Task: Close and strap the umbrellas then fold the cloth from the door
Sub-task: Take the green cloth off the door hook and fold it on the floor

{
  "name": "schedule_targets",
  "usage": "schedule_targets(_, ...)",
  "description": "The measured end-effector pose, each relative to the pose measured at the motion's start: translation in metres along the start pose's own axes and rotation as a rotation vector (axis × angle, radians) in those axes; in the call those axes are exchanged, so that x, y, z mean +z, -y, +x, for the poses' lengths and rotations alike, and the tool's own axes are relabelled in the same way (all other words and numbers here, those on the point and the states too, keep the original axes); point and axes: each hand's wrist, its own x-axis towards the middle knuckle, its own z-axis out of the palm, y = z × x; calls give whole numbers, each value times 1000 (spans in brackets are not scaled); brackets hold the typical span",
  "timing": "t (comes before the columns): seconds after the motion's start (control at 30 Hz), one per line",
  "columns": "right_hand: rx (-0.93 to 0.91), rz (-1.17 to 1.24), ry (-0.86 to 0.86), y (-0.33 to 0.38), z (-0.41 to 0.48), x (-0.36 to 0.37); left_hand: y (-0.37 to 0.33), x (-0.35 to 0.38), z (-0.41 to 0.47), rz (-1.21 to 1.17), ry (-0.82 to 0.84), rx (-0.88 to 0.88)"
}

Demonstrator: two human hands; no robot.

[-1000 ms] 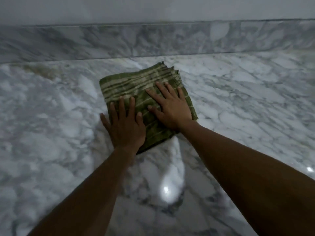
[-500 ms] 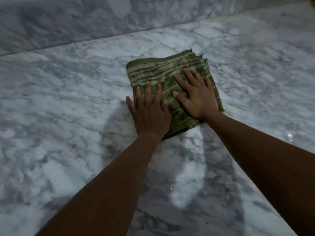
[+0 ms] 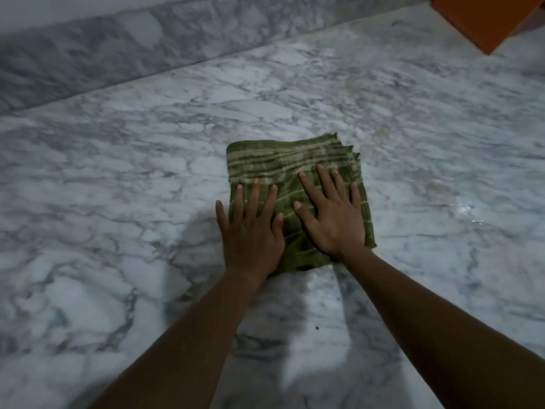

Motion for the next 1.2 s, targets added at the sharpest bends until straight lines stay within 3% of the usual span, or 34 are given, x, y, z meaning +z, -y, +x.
schedule_targets(0.17,-17,2,18,9,-33,4,10,-6,-35,30,-7,5)
schedule_targets(0.33,-2,-1,15,8,-22,4,8,-1,-17,31,-19,-20)
schedule_targets(0.77,-56,29,-21,-32,119,-9,-20,20,110,26,-81,-70)
schedule_targets(1.03,-60,25,-10,-29,114,-13,-25,14,102,32,10,-96)
schedule_targets(1.2,22,3,-21,-47,51,-16,-51,15,49,-12,42,-33)
